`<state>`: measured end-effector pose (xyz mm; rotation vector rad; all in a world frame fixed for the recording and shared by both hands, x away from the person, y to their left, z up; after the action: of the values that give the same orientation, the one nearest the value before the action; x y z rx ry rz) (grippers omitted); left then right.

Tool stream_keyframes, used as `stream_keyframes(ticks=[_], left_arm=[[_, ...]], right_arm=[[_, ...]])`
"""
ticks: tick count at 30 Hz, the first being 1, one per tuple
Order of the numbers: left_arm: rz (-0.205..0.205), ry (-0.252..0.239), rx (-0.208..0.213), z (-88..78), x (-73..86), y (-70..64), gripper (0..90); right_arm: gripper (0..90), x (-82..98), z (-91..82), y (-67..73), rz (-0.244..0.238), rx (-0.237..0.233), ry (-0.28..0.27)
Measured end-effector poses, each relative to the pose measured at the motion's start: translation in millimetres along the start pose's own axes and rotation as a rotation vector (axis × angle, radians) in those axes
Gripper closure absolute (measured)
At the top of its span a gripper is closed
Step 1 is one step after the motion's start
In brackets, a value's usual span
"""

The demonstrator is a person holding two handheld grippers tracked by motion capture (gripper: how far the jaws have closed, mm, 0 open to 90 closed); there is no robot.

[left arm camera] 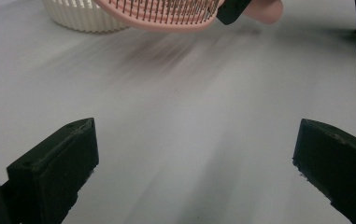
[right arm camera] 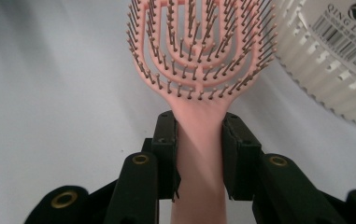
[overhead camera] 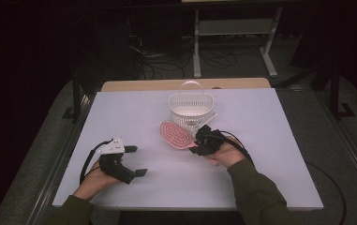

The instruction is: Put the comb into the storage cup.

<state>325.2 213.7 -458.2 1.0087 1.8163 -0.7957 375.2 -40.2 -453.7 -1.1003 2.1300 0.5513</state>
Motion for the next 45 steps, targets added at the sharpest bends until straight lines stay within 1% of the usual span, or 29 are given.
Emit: stream_keyframes(ticks=[8,9,10,11,14,18,21,25,27,32,35,39,45], left_arm=[[-0.008,-0.008,-0.001,-0.7,-1.3,-0.1,0.0],[-0.011,-0.008,-0.002,-1.2,-1.6,0.1,0.0],[-0.014,-0.011,-0.001,-1.4,-1.9,0.2,0.0],[-0.015,-0.013,-0.005,-1.6,-2.3,0.9,0.0],[-0.026,-0.019,0.001,-1.9,-3.5,1.6,0.0],[-0.021,-0.019,-0.002,-3.3,-4.3,2.2,0.0],[-0.034,-0.025,-0.008,-4.7,-5.7,4.4,0.0],[-0.026,-0.038,-0.014,-5.5,-11.7,4.9,0.0],[-0.025,-0.047,-0.018,-5.1,-15.6,4.7,0.0],[-0.008,-0.062,-0.031,-1.7,-24.8,3.2,0.0],[-0.001,-0.068,-0.028,0.8,-30.1,1.9,0.0],[0.008,-0.07,-0.024,4.8,-35.4,0.8,0.0],[0.004,-0.076,-0.014,12.5,-42.8,0.9,0.0]], right_arm=[[68.7,-4.1,-8.5,1.2,-0.011,-0.003,-0.054],[68.6,-4.5,-9.9,1.4,-0.01,-0.003,-0.059],[68.7,-5.3,-13.3,1.8,-0.015,-0.001,-0.079],[68.7,-5.3,-13.3,1.8,-0.015,-0.001,-0.079],[68.7,-6.0,-18.4,2.3,-0.013,-0.003,-0.106],[68.7,-5.8,-21.3,4.1,-0.01,-0.006,-0.134],[68.6,-6.4,-22.5,5.7,-0.015,-0.006,-0.15],[68.7,-7.6,-27.5,6.1,-0.01,-0.002,-0.191],[68.6,-6.8,-29.1,6.8,-0.01,-0.006,-0.205],[68.6,-4.8,-34.1,7.8,-0.013,-0.008,-0.235],[68.6,-3.2,-38.6,7.1,-0.006,-0.009,-0.257],[68.6,0.1,-43.9,5.5,-0.003,0.003,-0.277],[68.6,3.5,-52.6,2.9,0.008,0.01,-0.319]])
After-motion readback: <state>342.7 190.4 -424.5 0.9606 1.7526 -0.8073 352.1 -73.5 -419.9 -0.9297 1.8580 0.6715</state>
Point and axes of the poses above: each handheld gripper's, and its own axes: z roughly forward along the jaws, x roughly out of its underside, y roughly to its left, the point moved 6 cm from there along z, roughly forward along the jaws, and after that the axes turned 10 degrees about -y, right-handed, at the moved point
